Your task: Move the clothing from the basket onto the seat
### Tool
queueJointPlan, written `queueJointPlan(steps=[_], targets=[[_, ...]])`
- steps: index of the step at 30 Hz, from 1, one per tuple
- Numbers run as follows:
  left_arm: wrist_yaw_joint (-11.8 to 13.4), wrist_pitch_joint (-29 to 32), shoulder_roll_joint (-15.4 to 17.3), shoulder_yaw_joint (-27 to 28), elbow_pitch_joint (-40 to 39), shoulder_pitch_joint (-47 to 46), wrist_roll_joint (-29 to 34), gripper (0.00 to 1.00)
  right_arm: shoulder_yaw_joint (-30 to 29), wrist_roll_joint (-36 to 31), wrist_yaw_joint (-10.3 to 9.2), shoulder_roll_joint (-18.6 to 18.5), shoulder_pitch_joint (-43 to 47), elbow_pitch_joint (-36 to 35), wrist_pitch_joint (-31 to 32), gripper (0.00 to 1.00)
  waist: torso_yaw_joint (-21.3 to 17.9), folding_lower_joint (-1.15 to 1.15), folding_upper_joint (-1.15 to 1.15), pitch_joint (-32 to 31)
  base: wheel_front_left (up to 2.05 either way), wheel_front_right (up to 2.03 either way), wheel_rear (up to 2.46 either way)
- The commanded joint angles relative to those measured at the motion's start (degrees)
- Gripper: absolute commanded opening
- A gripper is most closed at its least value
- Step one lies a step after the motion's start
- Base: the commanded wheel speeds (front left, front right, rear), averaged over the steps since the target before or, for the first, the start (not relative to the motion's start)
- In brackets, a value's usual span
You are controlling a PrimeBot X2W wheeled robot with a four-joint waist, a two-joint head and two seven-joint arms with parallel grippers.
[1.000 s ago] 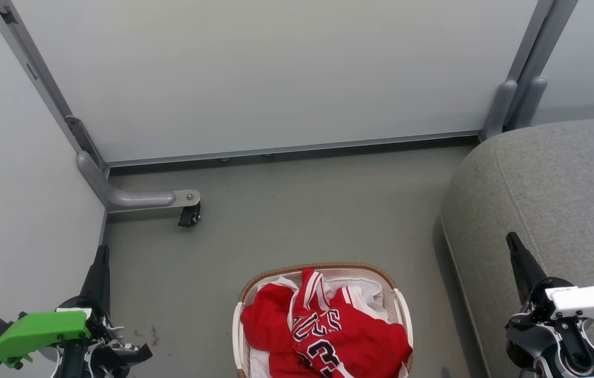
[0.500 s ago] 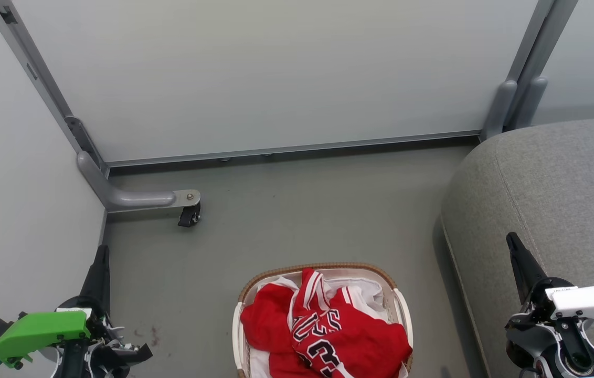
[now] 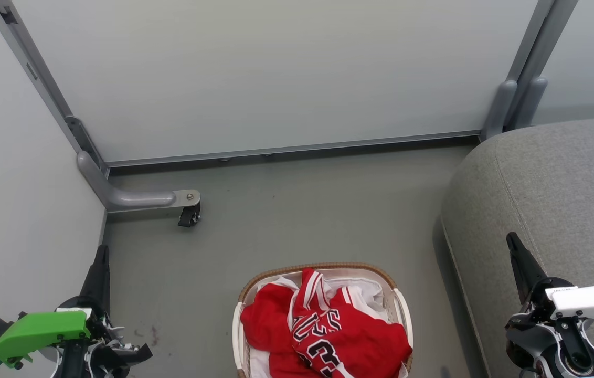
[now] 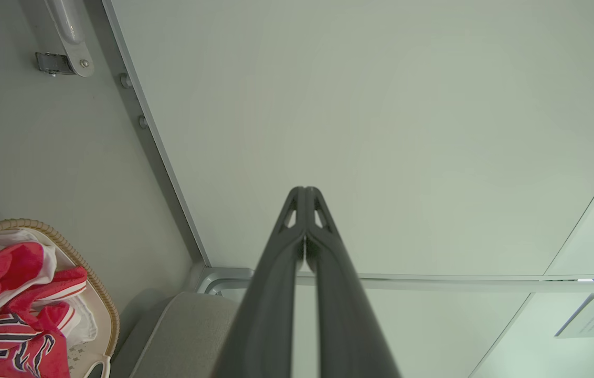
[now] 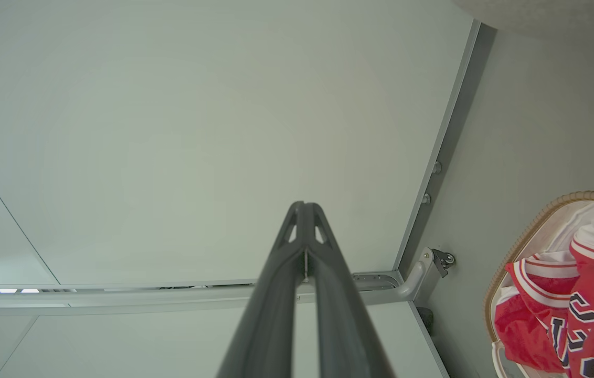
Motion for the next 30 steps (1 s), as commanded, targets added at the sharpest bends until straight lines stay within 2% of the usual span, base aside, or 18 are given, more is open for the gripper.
queueJointPlan(steps=[1,6,7,20,30], targets=[[-0.3,0.1,0.3,0.0,-0.1,-0.7,-0.2,0.0,-0.1,0.2,-0.01,-0.3,0.5,-0.2,0.1,0.0,0.0,0.0,0.0,0.0,0.0,0.0,0.0],[0.0,0.0,0.0,0.0,0.1,0.1,0.0,0.0,0.0,0.0,0.01,0.1,0.0,0.2,0.0,0.0,0.0,0.0,0.0,0.0,0.0,0.0,0.0],[0.1,-0.1,-0.1,-0.1,0.6,0.2,0.0,1.0,0.1,0.0,0.0,0.2,0.1,0.6,0.0,1.0,0.0,0.0,0.0,0.0,0.0,0.0,0.0],[0.1,-3.0,-0.3,-3.9,1.3,1.9,1.6,1.0,1.2,-2.1,-0.01,0.6,1.7,1.9,-3.0,1.0,0.0,0.0,0.0,0.1,0.0,0.0,0.0],[0.1,-5.6,-0.2,-6.3,-0.2,2.0,7.8,1.0,0.3,-7.4,-0.01,0.4,1.8,1.5,-5.5,1.0,0.0,0.0,0.0,0.1,0.0,0.0,0.0]])
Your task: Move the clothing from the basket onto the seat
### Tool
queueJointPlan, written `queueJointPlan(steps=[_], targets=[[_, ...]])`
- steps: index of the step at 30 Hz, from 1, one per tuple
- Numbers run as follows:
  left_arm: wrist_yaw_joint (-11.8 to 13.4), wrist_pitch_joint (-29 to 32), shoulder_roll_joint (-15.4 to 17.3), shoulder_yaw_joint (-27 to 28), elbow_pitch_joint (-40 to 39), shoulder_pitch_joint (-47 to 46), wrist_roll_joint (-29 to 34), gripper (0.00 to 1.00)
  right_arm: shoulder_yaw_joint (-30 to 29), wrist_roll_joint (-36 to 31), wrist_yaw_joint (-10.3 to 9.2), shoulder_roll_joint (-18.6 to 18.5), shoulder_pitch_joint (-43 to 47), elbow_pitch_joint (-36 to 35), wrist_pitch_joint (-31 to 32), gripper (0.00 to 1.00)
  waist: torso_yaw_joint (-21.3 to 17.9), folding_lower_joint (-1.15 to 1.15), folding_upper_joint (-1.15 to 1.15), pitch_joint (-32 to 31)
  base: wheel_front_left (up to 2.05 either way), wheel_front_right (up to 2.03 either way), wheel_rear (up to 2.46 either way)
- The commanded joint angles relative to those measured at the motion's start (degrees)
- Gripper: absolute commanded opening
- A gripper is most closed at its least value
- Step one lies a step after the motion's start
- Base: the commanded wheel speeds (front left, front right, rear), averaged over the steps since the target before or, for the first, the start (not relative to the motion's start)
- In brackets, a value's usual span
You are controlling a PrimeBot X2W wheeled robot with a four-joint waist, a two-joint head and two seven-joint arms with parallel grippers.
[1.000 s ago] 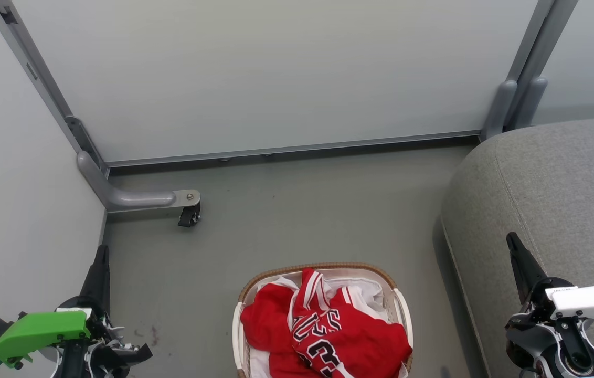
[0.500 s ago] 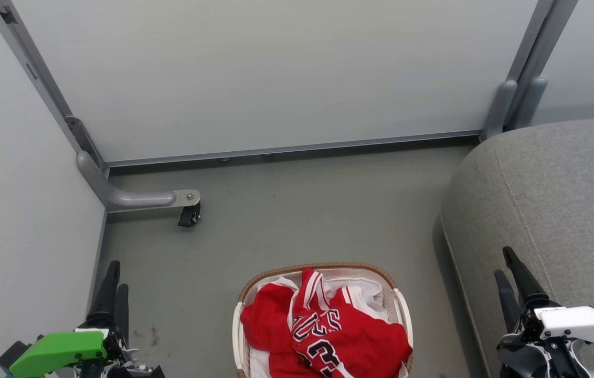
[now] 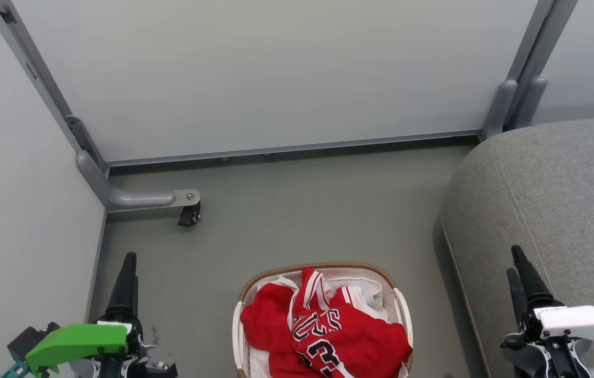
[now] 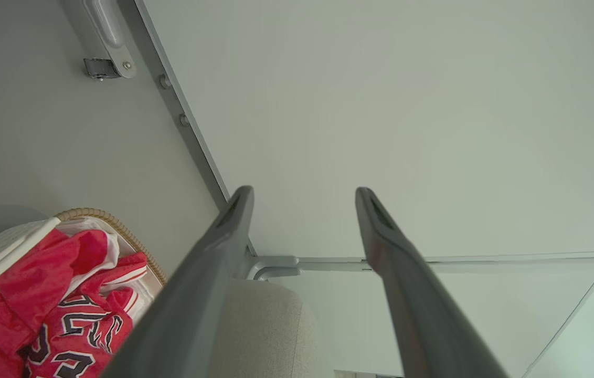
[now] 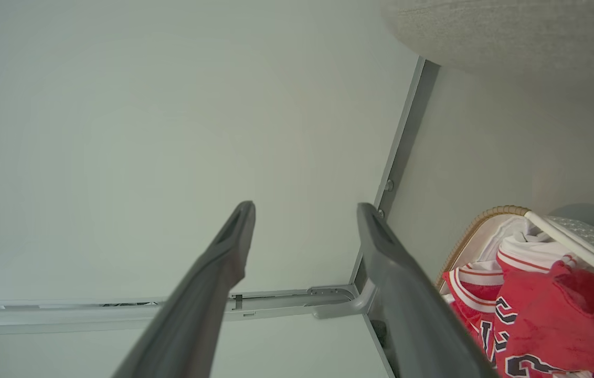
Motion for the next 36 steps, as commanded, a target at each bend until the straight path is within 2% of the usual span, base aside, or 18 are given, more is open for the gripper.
queueJointPlan(steps=[1,17,25,36], targets=[[-0.1,-0.6,0.3,-0.4,-1.4,-0.7,2.0,1.0,-0.5,-2.4,0.0,-0.6,-0.5,-1.6,-0.7,1.0,0.0,0.0,0.0,0.0,0.0,0.0,0.0],[-0.1,-4.2,0.4,-2.9,-4.9,-1.8,22.0,1.0,-0.3,-27.9,0.01,-0.7,0.3,-8.5,-4.3,1.0,0.1,0.0,0.0,0.2,0.0,0.0,0.0],[1.1,-5.7,0.4,-4.7,-5.2,-1.8,32.9,1.0,-0.8,-35.7,0.01,-0.8,0.6,-9.0,-5.8,1.0,0.1,0.0,0.0,0.2,0.0,0.0,0.0],[2.1,-7.7,0.5,-5.8,-4.8,-1.2,43.3,1.0,-0.8,-46.4,0.01,-0.9,1.0,-9.1,-7.8,1.0,0.2,0.0,0.0,0.2,0.0,0.0,0.0]])
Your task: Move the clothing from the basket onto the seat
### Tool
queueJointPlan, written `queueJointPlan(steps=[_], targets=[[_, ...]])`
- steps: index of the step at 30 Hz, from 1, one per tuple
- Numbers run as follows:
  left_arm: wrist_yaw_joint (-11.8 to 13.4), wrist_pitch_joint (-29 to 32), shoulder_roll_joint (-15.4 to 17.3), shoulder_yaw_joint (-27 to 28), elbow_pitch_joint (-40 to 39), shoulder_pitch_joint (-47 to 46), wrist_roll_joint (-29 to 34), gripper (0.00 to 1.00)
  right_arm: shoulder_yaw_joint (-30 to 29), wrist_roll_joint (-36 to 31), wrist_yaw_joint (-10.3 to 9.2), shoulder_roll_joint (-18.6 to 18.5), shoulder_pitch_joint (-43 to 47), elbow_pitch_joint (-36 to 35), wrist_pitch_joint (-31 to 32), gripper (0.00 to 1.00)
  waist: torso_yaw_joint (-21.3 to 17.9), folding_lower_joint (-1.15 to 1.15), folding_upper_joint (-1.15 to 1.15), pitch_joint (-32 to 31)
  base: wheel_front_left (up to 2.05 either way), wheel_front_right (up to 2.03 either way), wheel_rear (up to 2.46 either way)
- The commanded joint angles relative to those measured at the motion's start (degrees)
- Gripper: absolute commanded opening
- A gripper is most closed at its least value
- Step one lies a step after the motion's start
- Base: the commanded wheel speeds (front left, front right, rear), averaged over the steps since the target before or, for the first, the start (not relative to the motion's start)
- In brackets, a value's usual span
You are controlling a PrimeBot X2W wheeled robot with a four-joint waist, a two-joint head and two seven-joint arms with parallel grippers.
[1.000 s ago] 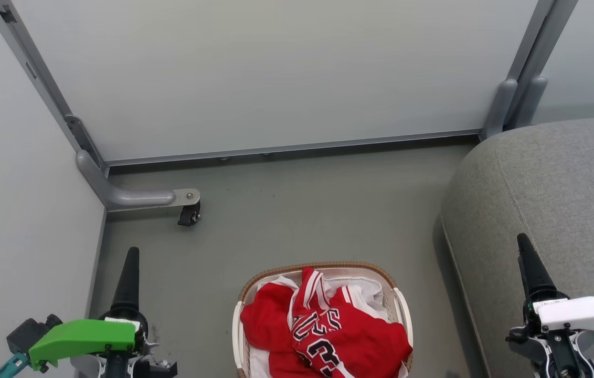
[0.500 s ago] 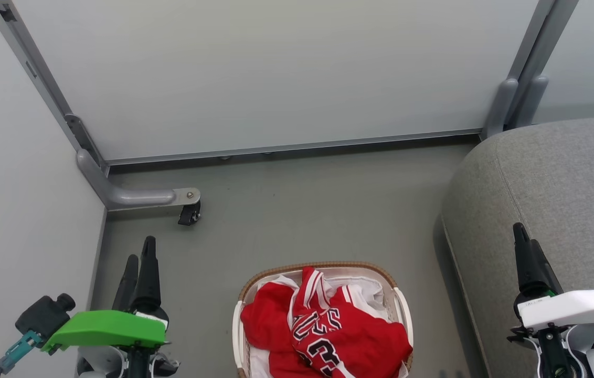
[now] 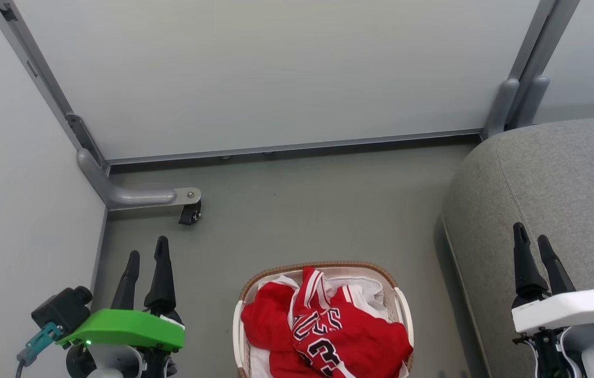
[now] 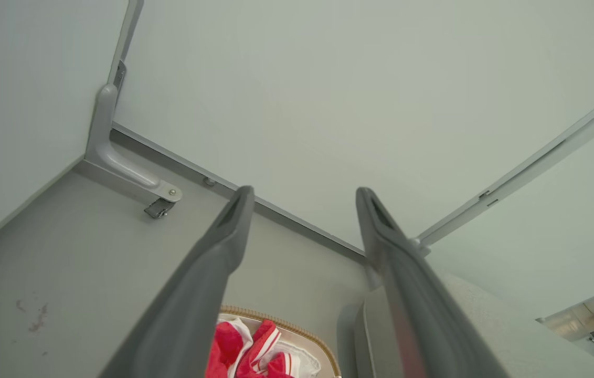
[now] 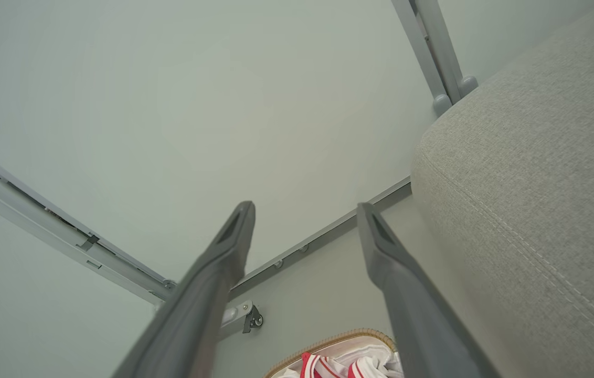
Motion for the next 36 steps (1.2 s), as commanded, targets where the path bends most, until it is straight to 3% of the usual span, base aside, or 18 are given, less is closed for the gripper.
queueJointPlan(steps=[1,12,36], targets=[[0.3,-0.6,0.4,-0.1,-0.6,-0.9,2.3,1.0,-0.2,-1.9,0.01,-0.4,0.0,-0.7,-0.7,1.0,0.0,0.0,0.0,0.0,0.0,0.0,0.0],[0.4,-2.4,0.4,-0.7,1.0,0.0,10.1,1.0,1.4,-10.9,0.01,-0.5,0.4,-0.2,-2.5,1.0,0.2,0.0,0.0,0.0,0.0,0.0,0.0],[0.5,-5.6,0.5,-2.5,5.6,-0.6,21.4,1.0,2.6,-23.5,0.02,-0.6,1.0,-0.6,-5.7,1.0,0.2,0.0,0.0,0.2,0.0,0.0,0.0]])
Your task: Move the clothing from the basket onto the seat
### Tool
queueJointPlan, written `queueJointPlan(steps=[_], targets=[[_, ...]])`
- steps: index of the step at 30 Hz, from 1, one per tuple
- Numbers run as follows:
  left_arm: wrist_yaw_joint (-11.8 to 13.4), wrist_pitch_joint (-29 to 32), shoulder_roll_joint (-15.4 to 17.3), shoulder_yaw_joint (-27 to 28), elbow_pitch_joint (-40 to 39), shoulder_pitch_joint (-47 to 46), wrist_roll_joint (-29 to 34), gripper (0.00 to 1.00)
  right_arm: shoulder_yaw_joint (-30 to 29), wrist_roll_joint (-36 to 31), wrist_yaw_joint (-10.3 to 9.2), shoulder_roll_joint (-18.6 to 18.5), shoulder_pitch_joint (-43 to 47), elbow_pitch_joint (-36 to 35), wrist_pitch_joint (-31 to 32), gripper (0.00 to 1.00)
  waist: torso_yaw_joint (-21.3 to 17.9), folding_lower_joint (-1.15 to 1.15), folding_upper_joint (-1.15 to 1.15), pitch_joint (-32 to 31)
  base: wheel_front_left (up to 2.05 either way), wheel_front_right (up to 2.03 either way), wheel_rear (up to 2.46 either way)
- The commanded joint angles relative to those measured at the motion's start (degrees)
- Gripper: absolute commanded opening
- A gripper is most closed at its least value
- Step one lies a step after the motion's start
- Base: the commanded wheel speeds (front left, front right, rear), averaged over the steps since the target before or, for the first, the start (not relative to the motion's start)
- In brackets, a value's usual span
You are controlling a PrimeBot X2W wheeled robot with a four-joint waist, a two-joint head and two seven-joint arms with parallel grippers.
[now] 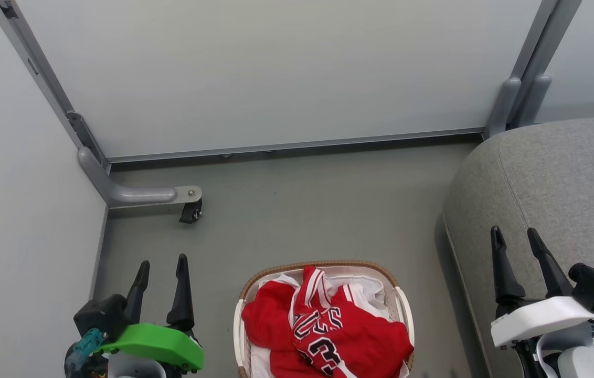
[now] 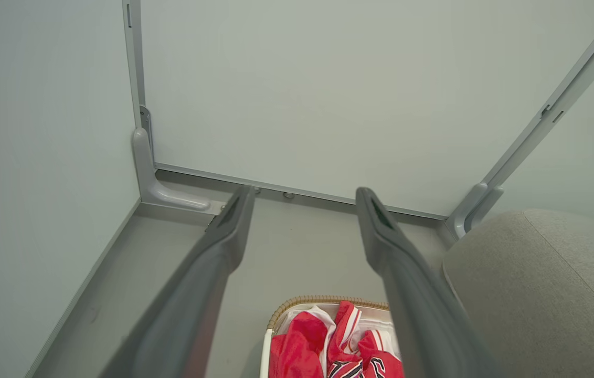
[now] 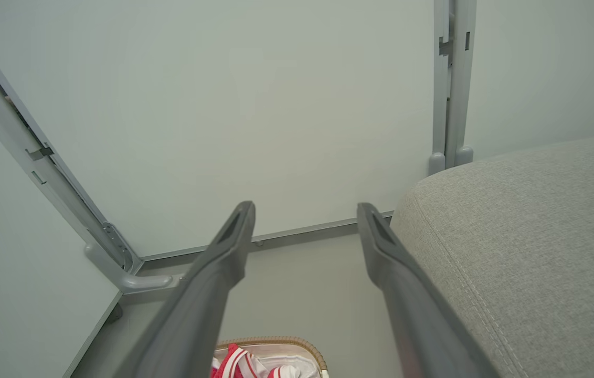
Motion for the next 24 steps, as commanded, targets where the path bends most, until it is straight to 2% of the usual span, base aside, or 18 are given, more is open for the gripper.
queueJointPlan(steps=[1,24], targets=[[0.0,-0.5,0.4,-0.1,-0.1,-0.7,1.6,1.0,0.0,-1.5,0.02,-0.4,0.6,-0.3,-0.6,1.0,0.0,0.0,0.0,0.0,0.0,0.0,0.0],[-0.5,-3.1,0.5,-0.1,2.0,0.7,9.6,1.0,0.0,-11.5,0.01,-0.5,1.8,0.8,-3.1,1.0,0.2,0.0,0.0,-0.5,0.0,0.0,0.0]])
